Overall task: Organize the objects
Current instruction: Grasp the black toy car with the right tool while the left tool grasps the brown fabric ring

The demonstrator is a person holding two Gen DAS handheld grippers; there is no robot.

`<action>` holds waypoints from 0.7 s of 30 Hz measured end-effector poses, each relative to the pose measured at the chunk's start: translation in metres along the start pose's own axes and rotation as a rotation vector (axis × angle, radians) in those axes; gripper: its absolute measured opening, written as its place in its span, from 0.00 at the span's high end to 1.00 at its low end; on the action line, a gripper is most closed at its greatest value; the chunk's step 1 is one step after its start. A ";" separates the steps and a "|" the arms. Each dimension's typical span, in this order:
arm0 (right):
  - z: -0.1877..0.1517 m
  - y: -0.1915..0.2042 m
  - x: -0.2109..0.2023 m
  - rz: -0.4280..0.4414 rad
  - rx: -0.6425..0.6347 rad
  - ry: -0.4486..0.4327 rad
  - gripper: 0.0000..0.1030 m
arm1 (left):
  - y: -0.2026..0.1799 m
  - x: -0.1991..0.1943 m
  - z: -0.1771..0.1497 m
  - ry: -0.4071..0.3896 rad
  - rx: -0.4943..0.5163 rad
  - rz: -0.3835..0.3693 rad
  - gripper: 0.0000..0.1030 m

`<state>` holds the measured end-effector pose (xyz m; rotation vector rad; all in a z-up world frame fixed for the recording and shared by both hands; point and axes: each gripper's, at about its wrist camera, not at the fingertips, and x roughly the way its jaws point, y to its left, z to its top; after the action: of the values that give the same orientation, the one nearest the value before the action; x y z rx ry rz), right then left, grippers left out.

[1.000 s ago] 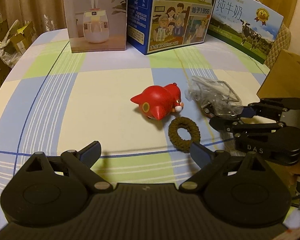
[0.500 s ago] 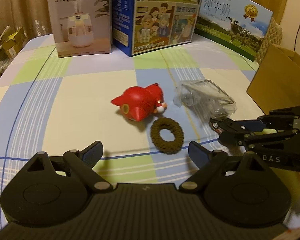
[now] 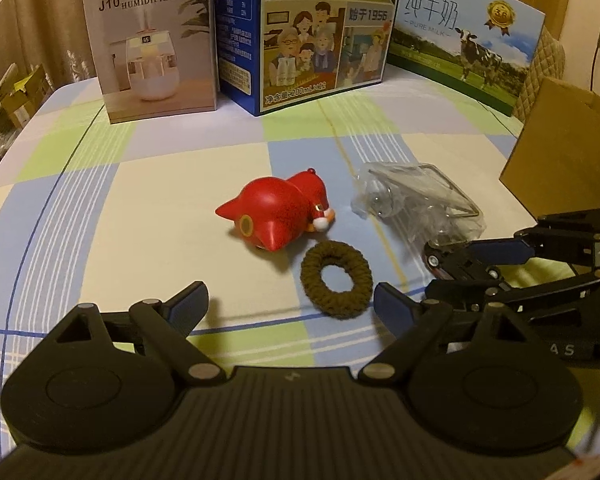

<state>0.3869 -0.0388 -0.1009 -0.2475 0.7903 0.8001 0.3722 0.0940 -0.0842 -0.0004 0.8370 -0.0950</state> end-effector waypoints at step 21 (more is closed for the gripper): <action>0.003 -0.010 -0.017 -0.041 0.107 0.046 0.72 | -0.021 0.012 0.004 -0.014 0.053 0.001 0.81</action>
<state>0.3879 -0.0539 -0.0875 -0.1864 0.8661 0.7129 0.3813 0.0714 -0.0893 0.0489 0.8208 -0.1165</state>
